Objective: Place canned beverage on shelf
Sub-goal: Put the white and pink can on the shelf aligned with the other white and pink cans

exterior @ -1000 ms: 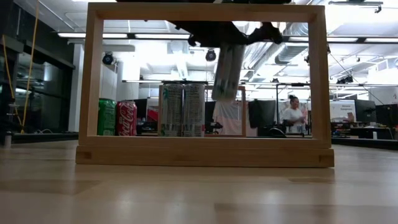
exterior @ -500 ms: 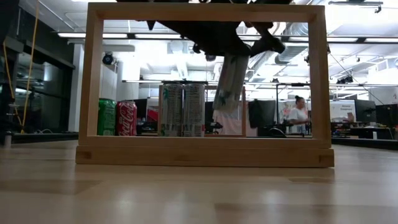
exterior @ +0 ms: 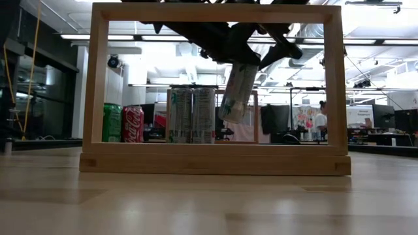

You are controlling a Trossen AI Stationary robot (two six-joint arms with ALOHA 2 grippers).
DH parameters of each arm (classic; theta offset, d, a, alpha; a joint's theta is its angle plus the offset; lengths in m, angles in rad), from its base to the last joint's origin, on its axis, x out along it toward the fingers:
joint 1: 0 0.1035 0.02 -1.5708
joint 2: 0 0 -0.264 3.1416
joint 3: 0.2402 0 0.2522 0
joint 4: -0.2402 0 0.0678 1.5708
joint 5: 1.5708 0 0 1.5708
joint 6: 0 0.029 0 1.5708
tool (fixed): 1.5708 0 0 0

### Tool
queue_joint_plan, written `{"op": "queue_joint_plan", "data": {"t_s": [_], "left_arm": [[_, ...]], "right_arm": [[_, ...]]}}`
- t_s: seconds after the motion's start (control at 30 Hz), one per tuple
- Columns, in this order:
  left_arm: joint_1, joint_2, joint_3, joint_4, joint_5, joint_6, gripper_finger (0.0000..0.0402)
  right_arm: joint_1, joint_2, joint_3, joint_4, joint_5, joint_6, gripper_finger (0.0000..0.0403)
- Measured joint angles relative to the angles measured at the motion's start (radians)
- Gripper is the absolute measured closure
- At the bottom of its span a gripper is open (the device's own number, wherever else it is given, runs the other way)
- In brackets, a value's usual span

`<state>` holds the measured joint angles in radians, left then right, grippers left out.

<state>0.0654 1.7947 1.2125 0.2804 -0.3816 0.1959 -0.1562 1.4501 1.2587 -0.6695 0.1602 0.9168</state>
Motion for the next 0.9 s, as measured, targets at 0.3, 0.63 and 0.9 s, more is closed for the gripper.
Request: {"op": "queue_joint_plan", "data": {"t_s": [0.3, 0.63, 0.9], "left_arm": [[0.001, 0.000, 0.000, 0.005, -0.002, -0.001, 0.0164], [-0.005, -0.002, 0.000, 0.005, 0.010, -0.004, 0.0164], [-0.017, -0.002, 0.000, 0.015, 0.079, -0.009, 0.0164]], "right_arm": [[0.001, 0.001, 0.000, 0.004, 0.035, 0.001, 0.0136], [0.000, 0.002, -0.003, 0.022, 0.049, 0.001, 0.0108], [0.000, 0.001, -0.002, 0.062, 0.071, 0.008, 0.0101]]}}
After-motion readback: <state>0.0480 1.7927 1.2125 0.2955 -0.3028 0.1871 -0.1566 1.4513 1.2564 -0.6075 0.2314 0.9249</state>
